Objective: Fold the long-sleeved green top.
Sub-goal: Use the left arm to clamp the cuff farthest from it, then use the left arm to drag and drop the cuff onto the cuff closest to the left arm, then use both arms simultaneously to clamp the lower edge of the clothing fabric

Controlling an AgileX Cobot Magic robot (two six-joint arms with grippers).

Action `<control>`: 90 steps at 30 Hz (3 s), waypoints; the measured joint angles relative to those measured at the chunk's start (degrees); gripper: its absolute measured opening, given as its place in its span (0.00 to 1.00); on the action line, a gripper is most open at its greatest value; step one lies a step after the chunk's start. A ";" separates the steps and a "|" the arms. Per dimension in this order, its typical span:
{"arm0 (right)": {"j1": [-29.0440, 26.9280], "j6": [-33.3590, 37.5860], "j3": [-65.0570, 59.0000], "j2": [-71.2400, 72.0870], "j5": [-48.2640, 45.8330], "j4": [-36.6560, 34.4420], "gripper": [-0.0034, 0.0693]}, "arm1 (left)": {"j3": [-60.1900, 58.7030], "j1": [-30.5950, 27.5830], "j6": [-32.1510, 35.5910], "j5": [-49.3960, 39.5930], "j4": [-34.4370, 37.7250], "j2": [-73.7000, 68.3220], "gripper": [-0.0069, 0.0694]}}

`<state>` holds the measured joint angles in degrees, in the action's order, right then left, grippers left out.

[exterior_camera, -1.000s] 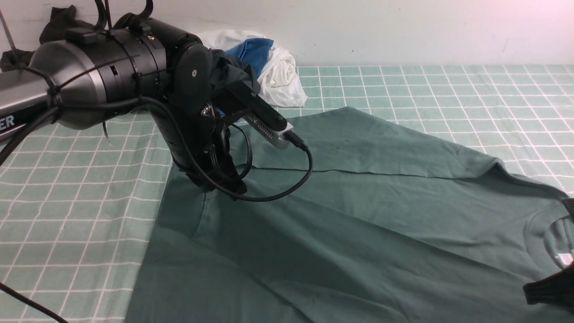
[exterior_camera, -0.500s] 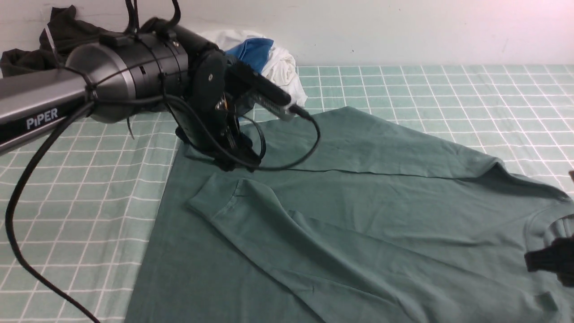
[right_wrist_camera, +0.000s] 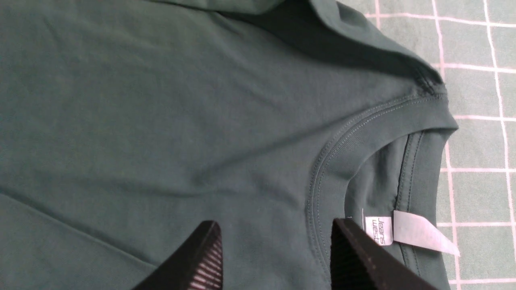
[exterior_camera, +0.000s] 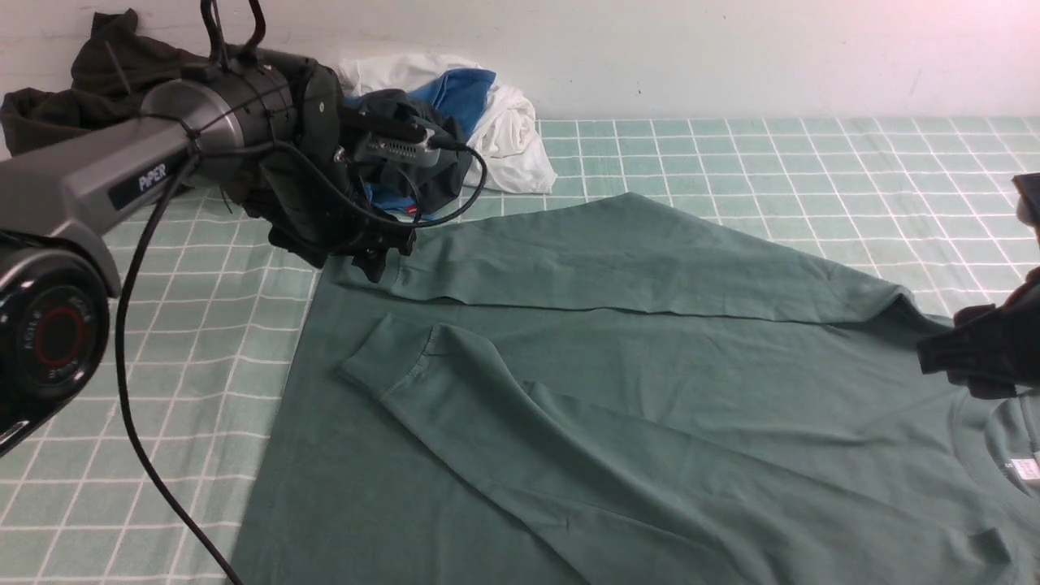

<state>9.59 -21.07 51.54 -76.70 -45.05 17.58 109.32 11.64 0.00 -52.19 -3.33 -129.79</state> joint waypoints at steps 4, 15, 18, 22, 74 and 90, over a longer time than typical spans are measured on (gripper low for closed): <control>0.00 1.07 0.00 0.00 0.00 -0.32 0.53 | 3.76 -1.01 -1.22 0.95 0.33 -4.64 0.69; 0.00 1.18 0.00 0.00 0.00 -0.44 0.53 | 6.48 -1.32 -1.11 1.44 5.13 -6.77 0.60; 0.00 1.18 0.00 0.00 0.00 -0.44 0.53 | 6.53 -1.32 0.00 1.44 6.89 -6.83 0.45; 0.00 1.31 0.06 0.00 0.00 -0.46 0.53 | 7.18 -1.10 2.03 -0.03 7.23 -6.70 0.23; 26.32 24.26 2.07 15.13 -26.12 -21.93 0.53 | -72.83 29.05 21.05 -8.58 5.60 49.22 0.70; 26.32 25.60 2.07 15.13 -26.17 -21.76 0.53 | -78.42 30.13 16.06 5.44 -1.40 47.43 0.45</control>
<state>35.91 4.54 53.61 -61.57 -71.22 -4.19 30.90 41.77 16.06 -46.75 -4.73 -82.35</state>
